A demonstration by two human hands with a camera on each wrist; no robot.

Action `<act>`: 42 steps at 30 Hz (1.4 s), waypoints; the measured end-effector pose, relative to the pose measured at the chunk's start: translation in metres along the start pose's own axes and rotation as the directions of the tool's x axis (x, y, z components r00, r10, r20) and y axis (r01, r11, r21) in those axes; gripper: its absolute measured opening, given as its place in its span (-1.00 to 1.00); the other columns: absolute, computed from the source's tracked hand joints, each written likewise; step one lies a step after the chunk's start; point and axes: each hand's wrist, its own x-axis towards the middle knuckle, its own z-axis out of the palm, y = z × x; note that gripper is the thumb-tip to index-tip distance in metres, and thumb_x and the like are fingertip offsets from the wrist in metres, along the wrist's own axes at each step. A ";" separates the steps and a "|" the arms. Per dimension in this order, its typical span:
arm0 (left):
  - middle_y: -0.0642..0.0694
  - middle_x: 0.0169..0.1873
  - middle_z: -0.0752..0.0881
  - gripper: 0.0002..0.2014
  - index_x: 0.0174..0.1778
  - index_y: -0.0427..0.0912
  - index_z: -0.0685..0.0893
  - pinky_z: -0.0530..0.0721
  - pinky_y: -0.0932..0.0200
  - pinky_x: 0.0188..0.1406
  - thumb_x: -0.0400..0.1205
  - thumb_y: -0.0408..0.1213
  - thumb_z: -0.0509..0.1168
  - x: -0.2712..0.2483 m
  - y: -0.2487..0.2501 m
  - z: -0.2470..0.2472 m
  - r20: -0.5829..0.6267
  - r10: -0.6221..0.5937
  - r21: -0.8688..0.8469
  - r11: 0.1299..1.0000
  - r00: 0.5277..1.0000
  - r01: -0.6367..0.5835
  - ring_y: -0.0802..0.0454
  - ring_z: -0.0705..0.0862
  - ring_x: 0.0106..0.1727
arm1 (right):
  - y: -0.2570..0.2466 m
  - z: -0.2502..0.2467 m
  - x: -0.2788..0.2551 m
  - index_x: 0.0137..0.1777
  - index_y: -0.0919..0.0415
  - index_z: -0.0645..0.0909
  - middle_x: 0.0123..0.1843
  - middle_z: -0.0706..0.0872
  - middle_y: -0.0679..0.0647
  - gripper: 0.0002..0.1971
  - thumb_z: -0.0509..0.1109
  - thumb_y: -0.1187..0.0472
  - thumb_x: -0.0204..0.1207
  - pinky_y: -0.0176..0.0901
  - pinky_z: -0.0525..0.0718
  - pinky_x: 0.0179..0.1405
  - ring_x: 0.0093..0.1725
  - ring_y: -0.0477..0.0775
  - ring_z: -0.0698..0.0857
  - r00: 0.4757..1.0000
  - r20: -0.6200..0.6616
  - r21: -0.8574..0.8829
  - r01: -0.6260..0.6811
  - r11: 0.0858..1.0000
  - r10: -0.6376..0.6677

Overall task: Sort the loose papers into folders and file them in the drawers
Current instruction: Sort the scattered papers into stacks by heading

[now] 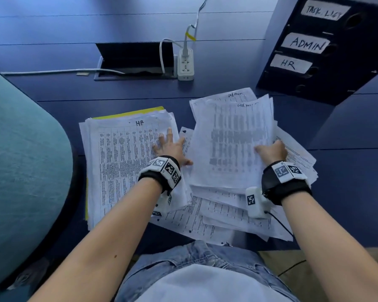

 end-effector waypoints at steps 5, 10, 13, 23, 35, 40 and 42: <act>-0.15 0.62 -0.22 -0.25 0.57 0.16 0.18 -0.09 -0.32 0.54 0.51 -0.11 0.41 0.001 0.001 0.004 -0.030 0.003 0.022 1.000 1.000 -0.002 -0.26 -0.21 0.62 | 0.003 0.001 0.000 0.42 0.48 0.28 0.36 0.53 0.30 -0.37 0.48 0.34 0.43 -0.05 0.56 0.28 0.28 0.26 0.59 0.978 0.207 0.214 -0.041 0.976 -0.005; -0.18 0.62 -0.16 -0.36 0.54 0.14 0.26 -0.09 -0.31 0.54 0.56 -0.05 0.36 0.003 0.004 -0.002 -0.028 -0.011 -0.003 1.000 1.000 0.011 -0.24 -0.19 0.62 | -0.019 -0.025 0.013 -0.16 0.19 0.61 -0.20 0.65 0.09 -0.92 0.38 0.38 0.47 -0.17 0.60 -0.20 -0.15 0.05 0.60 0.920 0.085 0.178 0.363 0.914 -0.382; -0.24 0.60 -0.02 -0.34 0.53 0.02 0.28 0.03 -0.29 0.53 0.54 0.00 0.36 0.008 0.010 -0.005 -0.050 -0.032 0.013 0.999 0.998 0.032 -0.25 -0.09 0.61 | -0.041 -0.050 0.021 0.00 0.34 0.67 -0.18 0.62 0.10 -0.89 0.36 0.36 0.52 -0.32 0.51 -0.38 -0.21 0.01 0.57 0.870 -0.049 0.239 0.487 0.840 -0.490; -0.36 0.37 0.48 -0.54 0.37 -0.42 0.44 0.42 -0.02 0.33 0.68 -0.12 0.17 0.018 0.053 -0.014 -0.119 -0.118 -0.260 0.962 0.986 0.084 -0.28 0.44 0.40 | -0.030 -0.079 0.061 -0.25 0.35 0.63 -0.32 0.57 0.09 -0.90 0.37 0.41 0.50 -0.19 0.44 -0.34 -0.28 -0.03 0.54 0.834 0.158 0.133 0.513 0.848 -0.529; -0.38 0.43 0.35 -0.43 0.42 -0.41 0.31 0.36 -0.03 0.42 0.61 -0.14 0.28 0.005 0.112 0.020 0.014 -0.274 -0.697 0.687 0.962 0.206 -0.29 0.36 0.45 | 0.017 -0.059 0.096 0.22 0.31 0.50 0.14 0.62 0.22 -0.63 0.44 0.27 0.44 -0.02 0.55 0.07 0.08 0.19 0.63 0.879 0.301 -0.230 0.444 0.866 -0.370; -0.33 0.45 0.23 -0.38 0.47 -0.31 0.20 0.22 -0.04 0.48 0.57 -0.22 0.31 -0.003 0.121 0.030 -0.002 -0.323 -0.694 0.681 0.946 0.231 -0.28 0.21 0.50 | 0.018 -0.056 0.079 0.38 0.29 0.34 0.23 0.58 0.11 -0.44 0.49 0.21 0.45 -0.03 0.59 0.21 0.15 0.13 0.61 0.899 0.343 -0.007 0.293 0.956 -0.273; -0.34 0.44 0.25 -0.40 0.47 -0.28 0.21 0.24 -0.04 0.47 0.56 -0.25 0.31 -0.001 0.120 0.030 -0.006 -0.333 -0.719 0.656 0.943 0.227 -0.29 0.24 0.48 | 0.023 -0.052 0.071 0.31 0.27 0.46 0.26 0.61 0.20 -0.57 0.45 0.21 0.47 0.02 0.59 0.22 0.22 0.23 0.62 0.892 0.304 -0.127 0.387 0.913 -0.336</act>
